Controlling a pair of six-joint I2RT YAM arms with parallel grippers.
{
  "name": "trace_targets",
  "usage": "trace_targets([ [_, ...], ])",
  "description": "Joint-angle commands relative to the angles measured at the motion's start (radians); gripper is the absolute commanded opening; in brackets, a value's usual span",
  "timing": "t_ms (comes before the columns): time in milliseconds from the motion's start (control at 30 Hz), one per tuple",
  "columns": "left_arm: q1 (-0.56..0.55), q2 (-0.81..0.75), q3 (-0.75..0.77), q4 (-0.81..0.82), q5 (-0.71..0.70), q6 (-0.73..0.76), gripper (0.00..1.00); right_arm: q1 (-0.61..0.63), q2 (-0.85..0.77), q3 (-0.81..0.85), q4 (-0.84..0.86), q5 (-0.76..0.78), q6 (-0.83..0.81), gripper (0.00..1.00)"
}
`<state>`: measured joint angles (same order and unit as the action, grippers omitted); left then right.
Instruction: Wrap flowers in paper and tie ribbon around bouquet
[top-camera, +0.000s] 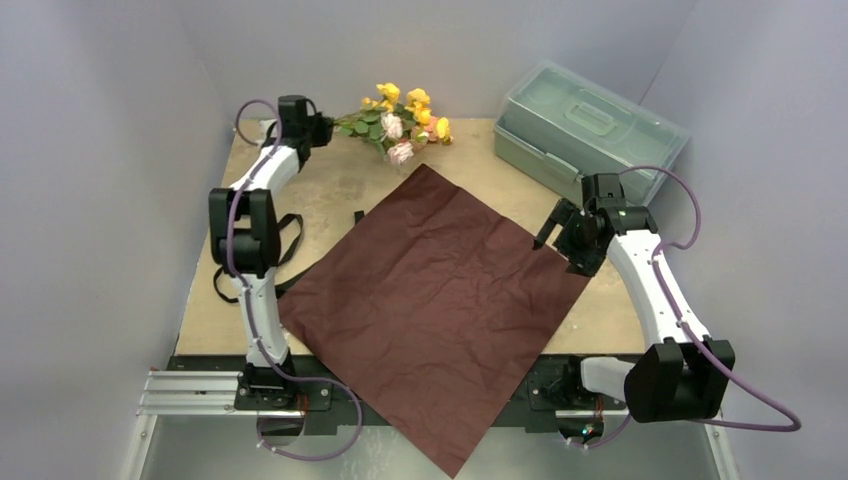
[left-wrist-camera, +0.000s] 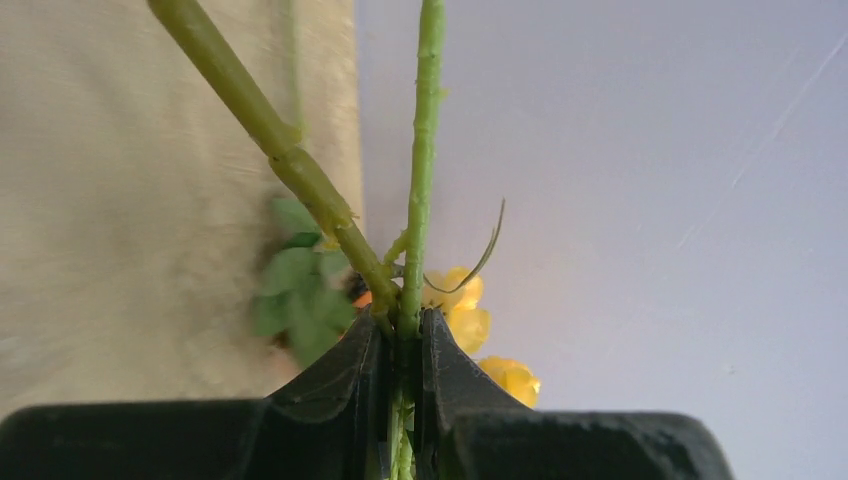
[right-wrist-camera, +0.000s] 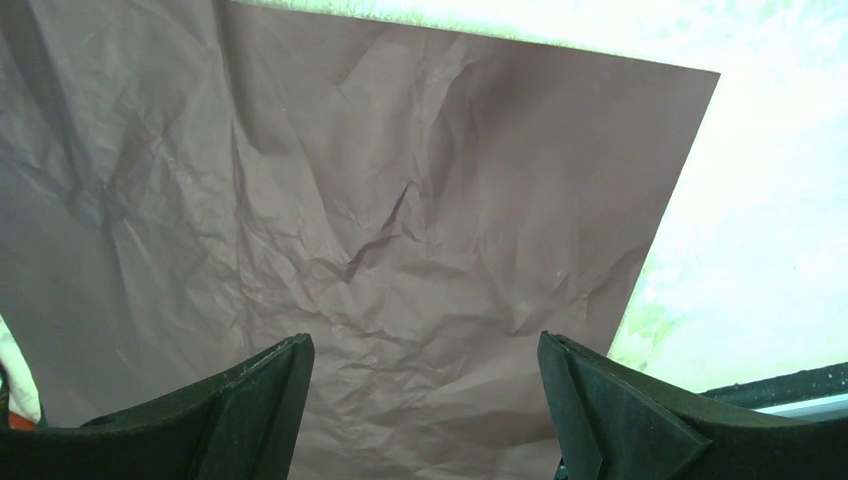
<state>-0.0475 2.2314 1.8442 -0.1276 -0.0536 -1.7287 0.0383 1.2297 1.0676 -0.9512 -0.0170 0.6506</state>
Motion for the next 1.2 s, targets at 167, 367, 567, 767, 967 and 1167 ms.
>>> trace_targets([
  [167,0.081,-0.217,-0.46,0.181,-0.098,0.036,0.11,-0.002,-0.05,-0.025,0.014,-0.031,-0.021,0.91],
  [367,0.109,-0.149,-0.307,-0.031,-0.014,0.302,0.61,-0.002,-0.055,-0.038,0.011,-0.035,-0.027,0.91],
  [567,0.156,-0.06,-0.067,-0.265,0.049,0.735,0.65,-0.002,-0.059,-0.051,0.014,-0.035,-0.041,0.91],
  [767,0.121,-0.053,0.015,-0.371,-0.061,1.216,0.53,-0.002,-0.049,-0.058,0.03,-0.041,-0.048,0.91],
  [967,-0.003,-0.246,-0.329,-0.048,-0.116,1.695,0.52,-0.003,-0.026,-0.07,0.045,-0.044,-0.086,0.9],
  [1167,-0.089,-0.26,-0.363,-0.047,-0.055,2.024,0.5,-0.002,0.004,-0.062,0.038,-0.054,-0.115,0.9],
])
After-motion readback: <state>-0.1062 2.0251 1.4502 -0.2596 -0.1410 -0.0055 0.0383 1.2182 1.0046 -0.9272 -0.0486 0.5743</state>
